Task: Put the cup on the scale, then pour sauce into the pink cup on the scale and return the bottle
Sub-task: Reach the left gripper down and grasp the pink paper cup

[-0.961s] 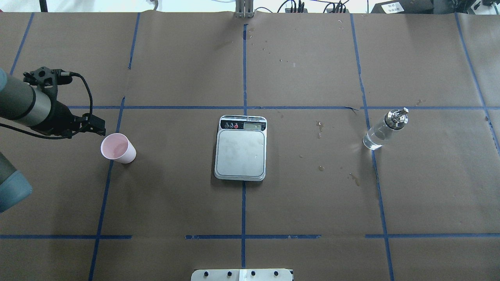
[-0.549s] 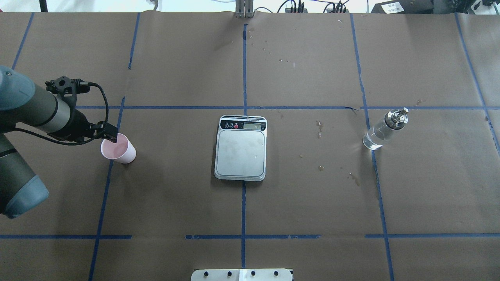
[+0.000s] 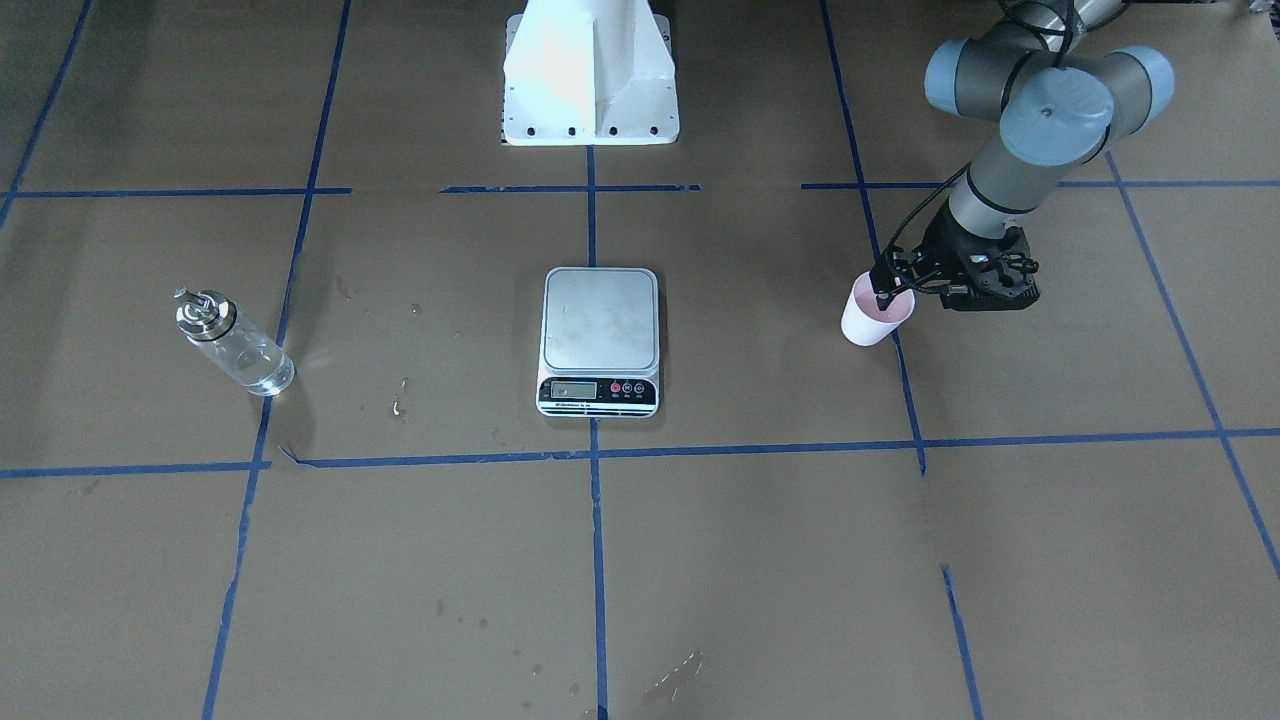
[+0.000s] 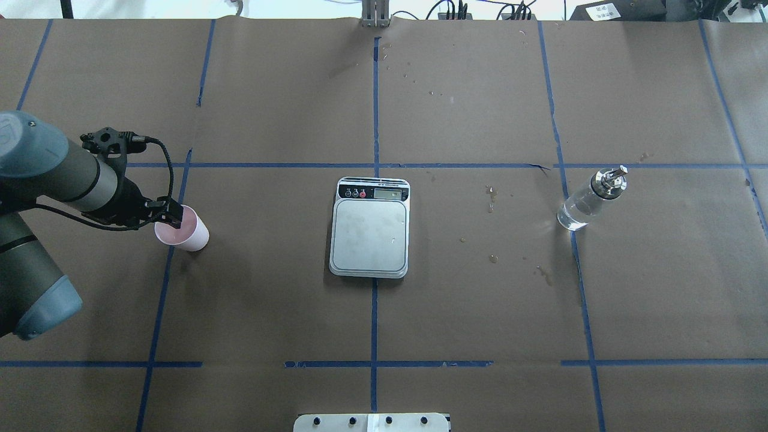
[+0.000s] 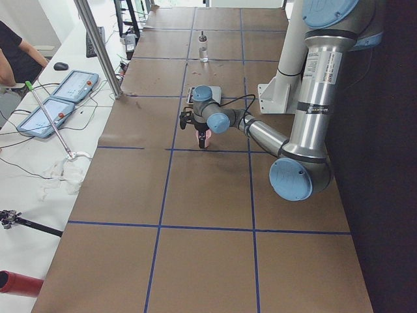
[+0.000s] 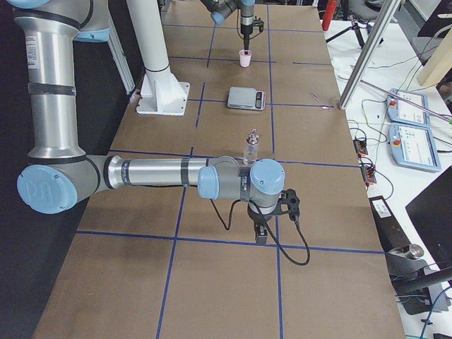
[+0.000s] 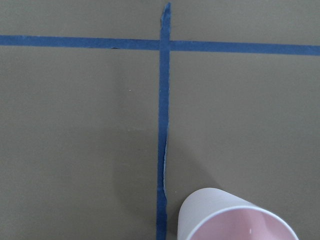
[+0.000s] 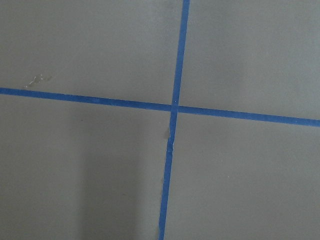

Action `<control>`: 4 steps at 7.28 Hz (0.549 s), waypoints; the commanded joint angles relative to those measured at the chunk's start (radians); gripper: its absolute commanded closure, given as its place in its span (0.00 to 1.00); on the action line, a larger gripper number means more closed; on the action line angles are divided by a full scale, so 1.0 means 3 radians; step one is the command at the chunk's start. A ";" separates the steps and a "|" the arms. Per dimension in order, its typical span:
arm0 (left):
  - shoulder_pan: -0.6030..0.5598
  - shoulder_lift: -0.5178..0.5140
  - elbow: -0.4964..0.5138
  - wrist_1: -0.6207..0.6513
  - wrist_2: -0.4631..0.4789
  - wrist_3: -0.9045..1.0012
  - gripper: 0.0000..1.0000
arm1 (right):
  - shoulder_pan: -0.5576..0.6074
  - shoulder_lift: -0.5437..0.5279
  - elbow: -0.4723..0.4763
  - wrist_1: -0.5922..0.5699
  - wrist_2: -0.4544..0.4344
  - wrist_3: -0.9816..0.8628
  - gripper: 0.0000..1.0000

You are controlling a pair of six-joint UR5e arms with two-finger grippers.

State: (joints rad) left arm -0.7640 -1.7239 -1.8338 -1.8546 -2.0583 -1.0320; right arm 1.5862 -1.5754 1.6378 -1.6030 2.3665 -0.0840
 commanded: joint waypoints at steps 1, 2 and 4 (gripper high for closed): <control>0.0021 -0.0001 0.0008 0.0000 0.0004 -0.0001 0.60 | 0.0000 0.0000 0.0012 0.0000 -0.0004 0.0009 0.00; 0.0021 -0.0006 0.0008 0.0000 0.0004 -0.0001 0.82 | 0.0000 0.0000 0.0007 0.0000 -0.0004 0.0009 0.00; 0.0021 -0.0047 -0.0003 0.0015 -0.0006 -0.0011 1.00 | 0.0000 0.0005 0.0002 0.0000 0.0001 0.0009 0.00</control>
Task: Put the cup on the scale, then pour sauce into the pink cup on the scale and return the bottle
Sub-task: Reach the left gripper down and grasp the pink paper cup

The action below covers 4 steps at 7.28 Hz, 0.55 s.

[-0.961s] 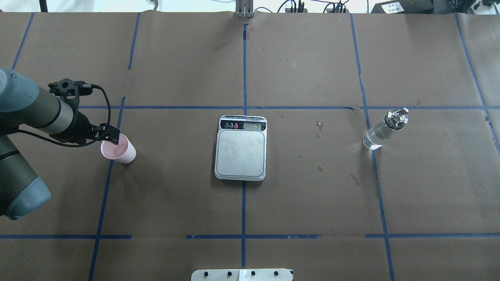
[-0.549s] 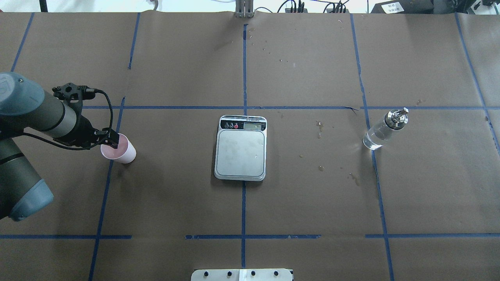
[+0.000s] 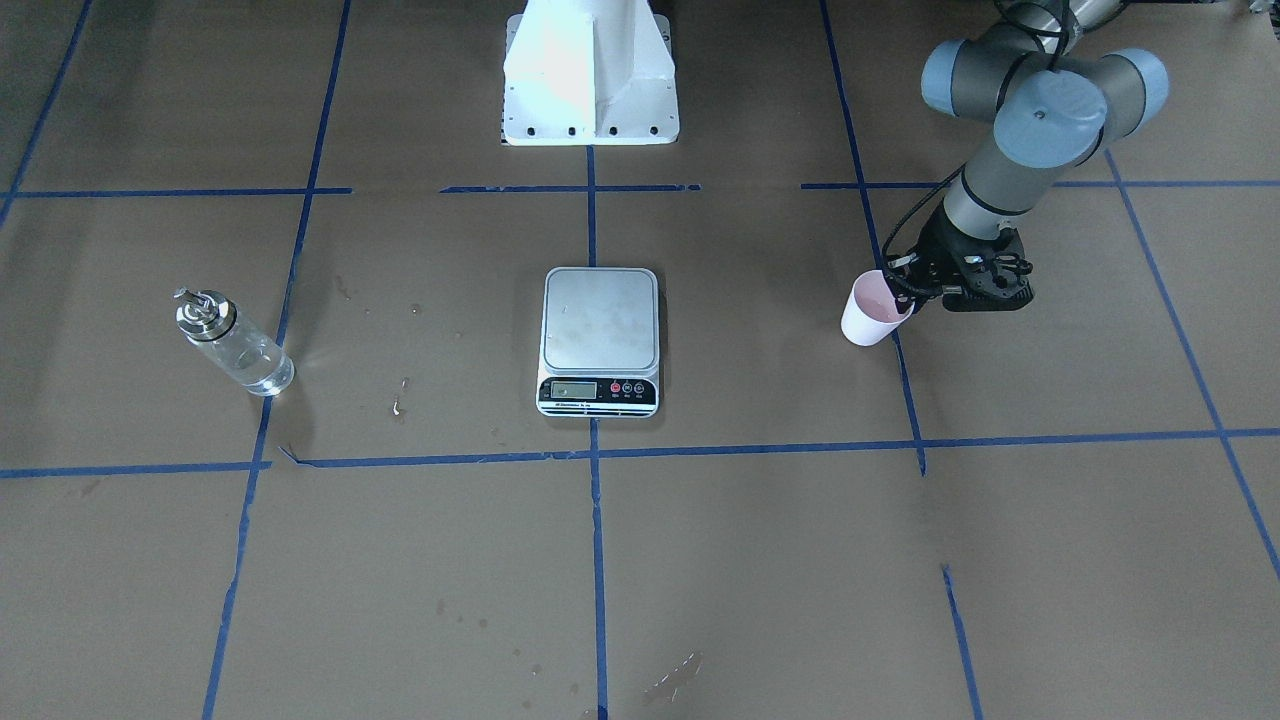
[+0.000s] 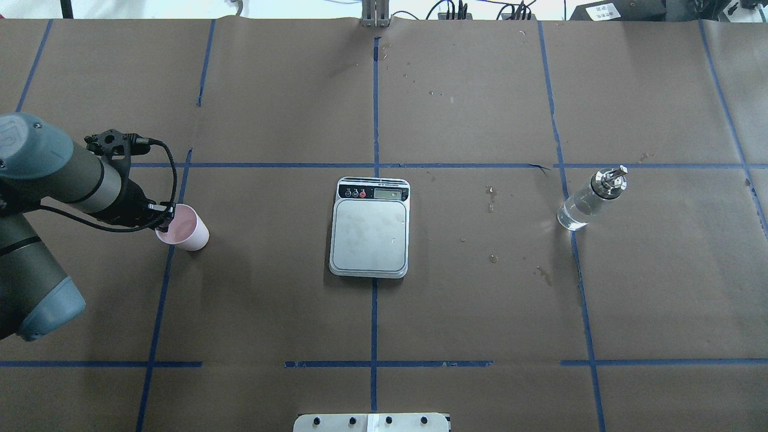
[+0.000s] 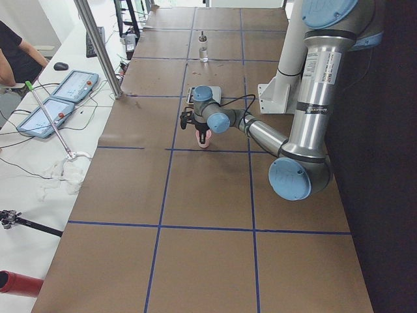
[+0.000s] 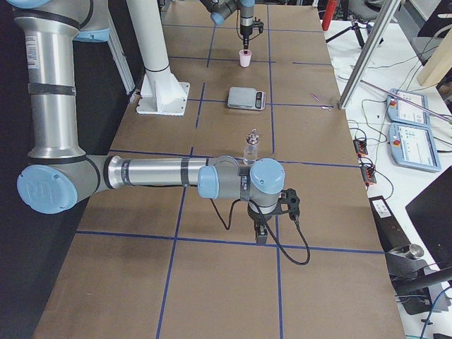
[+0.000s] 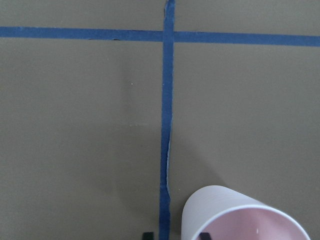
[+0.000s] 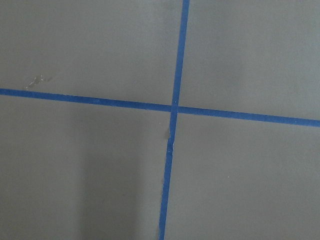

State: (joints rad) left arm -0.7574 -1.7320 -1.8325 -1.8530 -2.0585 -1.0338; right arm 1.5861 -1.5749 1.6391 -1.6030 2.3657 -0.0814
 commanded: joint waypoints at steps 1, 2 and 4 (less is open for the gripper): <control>-0.0011 -0.0005 -0.0108 0.0045 -0.0021 -0.0006 1.00 | 0.0000 0.0004 -0.0003 0.0000 0.0004 0.0005 0.00; -0.0027 -0.0015 -0.0302 0.0309 -0.0026 0.0005 1.00 | 0.0000 -0.0001 -0.0013 0.0000 0.0085 0.0005 0.00; -0.0144 -0.0619 -0.0528 0.1278 -0.0026 0.0010 1.00 | 0.0000 -0.0022 0.0007 -0.0005 0.0260 0.0005 0.00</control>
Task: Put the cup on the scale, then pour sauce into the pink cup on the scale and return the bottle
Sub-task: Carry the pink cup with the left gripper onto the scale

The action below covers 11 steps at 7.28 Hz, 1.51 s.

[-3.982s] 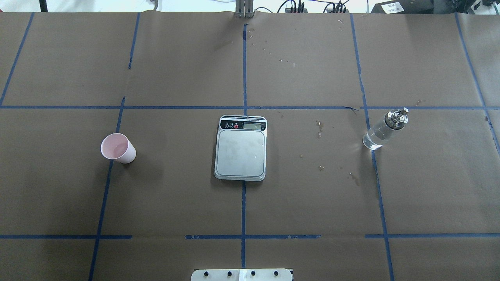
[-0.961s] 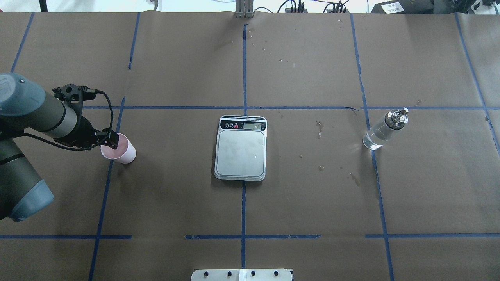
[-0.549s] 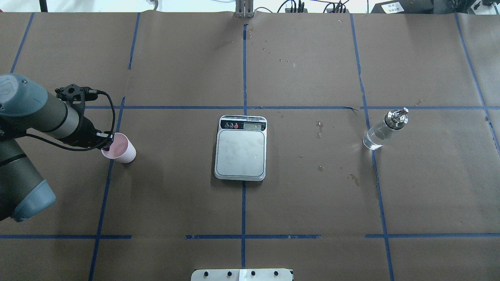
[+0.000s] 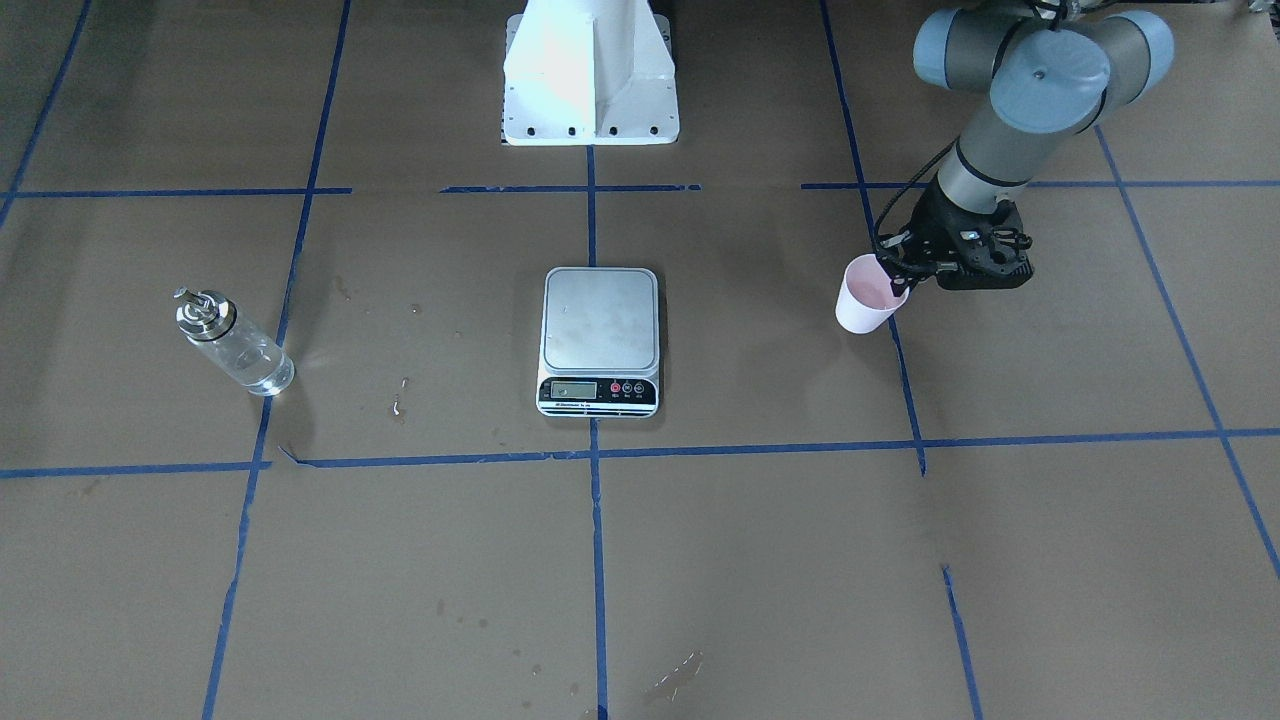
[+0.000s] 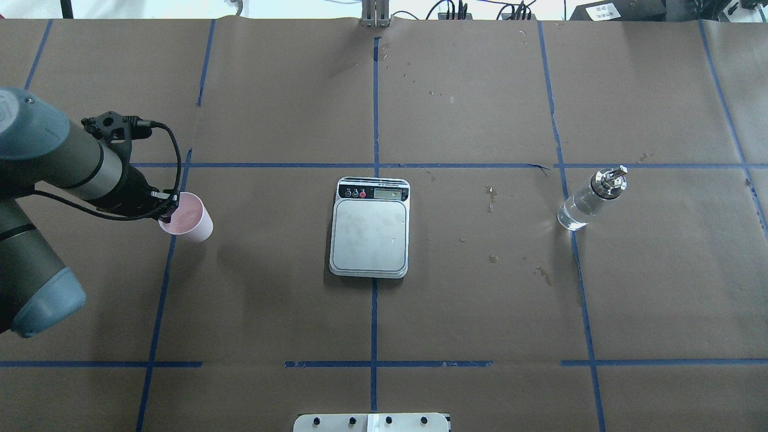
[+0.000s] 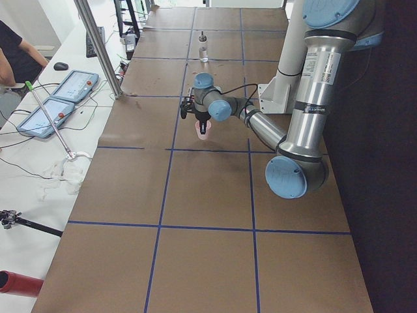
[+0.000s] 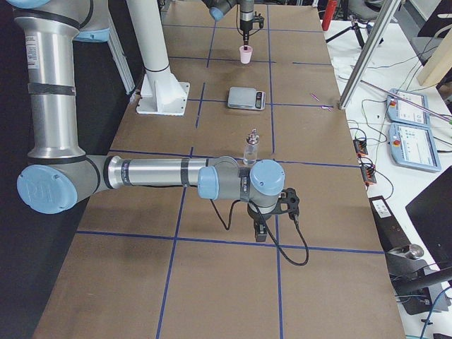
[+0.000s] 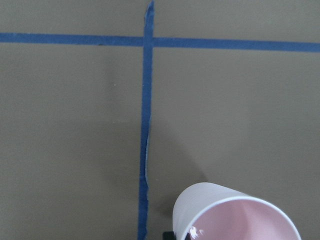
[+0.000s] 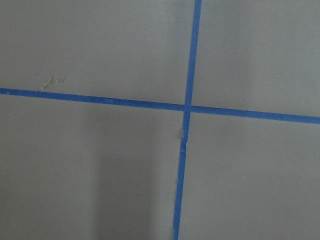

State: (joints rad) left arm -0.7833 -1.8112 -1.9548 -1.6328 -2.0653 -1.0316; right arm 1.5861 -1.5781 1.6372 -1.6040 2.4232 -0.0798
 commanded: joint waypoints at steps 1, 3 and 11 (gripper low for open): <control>-0.0053 -0.0840 -0.0126 0.0984 -0.0013 -0.0048 1.00 | 0.0000 -0.0011 0.0019 0.0003 0.0068 0.0000 0.00; 0.0049 -0.1262 0.0016 0.1051 -0.0238 -0.0724 1.00 | 0.0005 -0.0022 0.0044 0.0008 0.0063 -0.0005 0.00; 0.0704 -0.1934 0.1065 0.0386 0.0155 -0.1710 1.00 | 0.0005 -0.0006 0.0091 0.0008 0.0047 -0.0005 0.00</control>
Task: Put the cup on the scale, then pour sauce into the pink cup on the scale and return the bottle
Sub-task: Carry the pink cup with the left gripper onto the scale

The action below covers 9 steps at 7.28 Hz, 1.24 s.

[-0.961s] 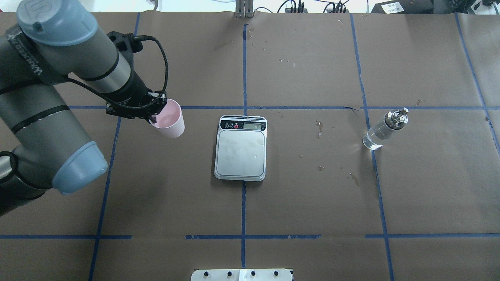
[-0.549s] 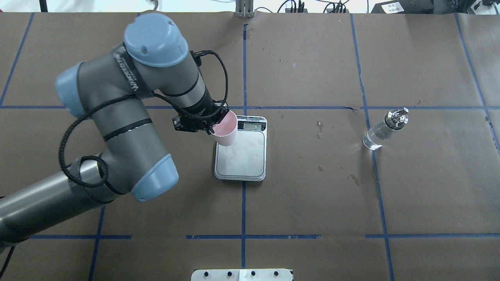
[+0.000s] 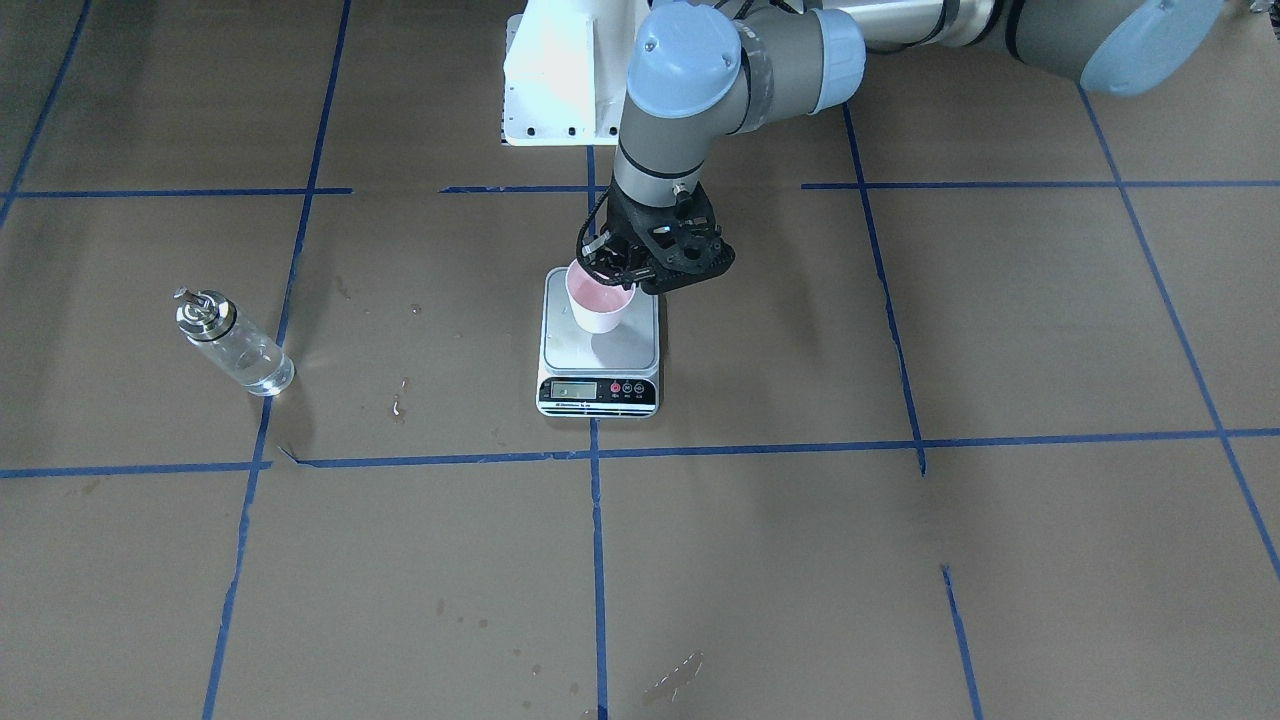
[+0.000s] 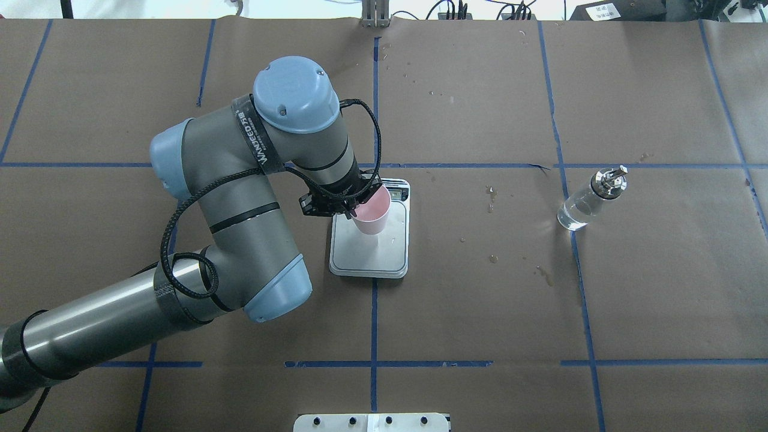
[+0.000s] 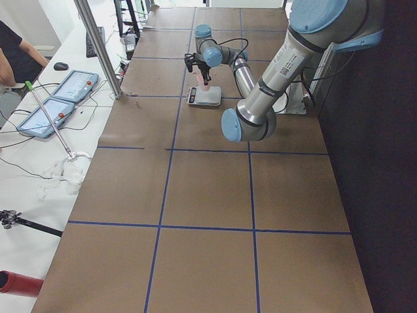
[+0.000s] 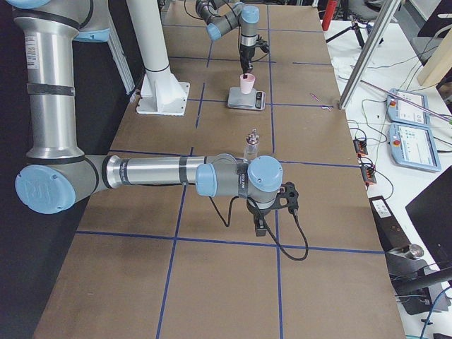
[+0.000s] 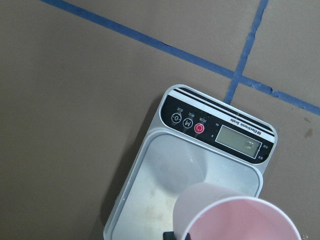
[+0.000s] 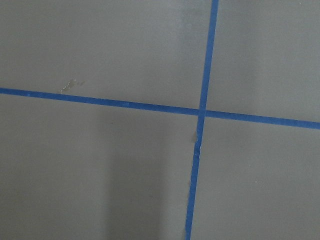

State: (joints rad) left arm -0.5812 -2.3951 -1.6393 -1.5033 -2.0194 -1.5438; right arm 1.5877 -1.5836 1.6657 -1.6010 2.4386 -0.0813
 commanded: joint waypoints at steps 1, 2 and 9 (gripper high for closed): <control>0.0060 0.0027 0.0054 -0.0102 0.0002 -0.0003 1.00 | 0.0000 0.0007 -0.0015 -0.0001 0.0012 0.0005 0.00; 0.0061 0.0043 0.0095 -0.0153 0.0002 0.0002 1.00 | 0.0000 0.0012 -0.0010 -0.0001 0.0012 0.0005 0.00; -0.0163 0.0186 -0.0526 0.0187 -0.0119 0.0613 0.00 | 0.0000 0.0068 0.0342 -0.0068 0.0042 0.0620 0.00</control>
State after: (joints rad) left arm -0.5934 -2.3417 -1.7272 -1.5159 -2.0285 -1.4426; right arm 1.5881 -1.5703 1.7122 -1.6170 2.4544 -0.0058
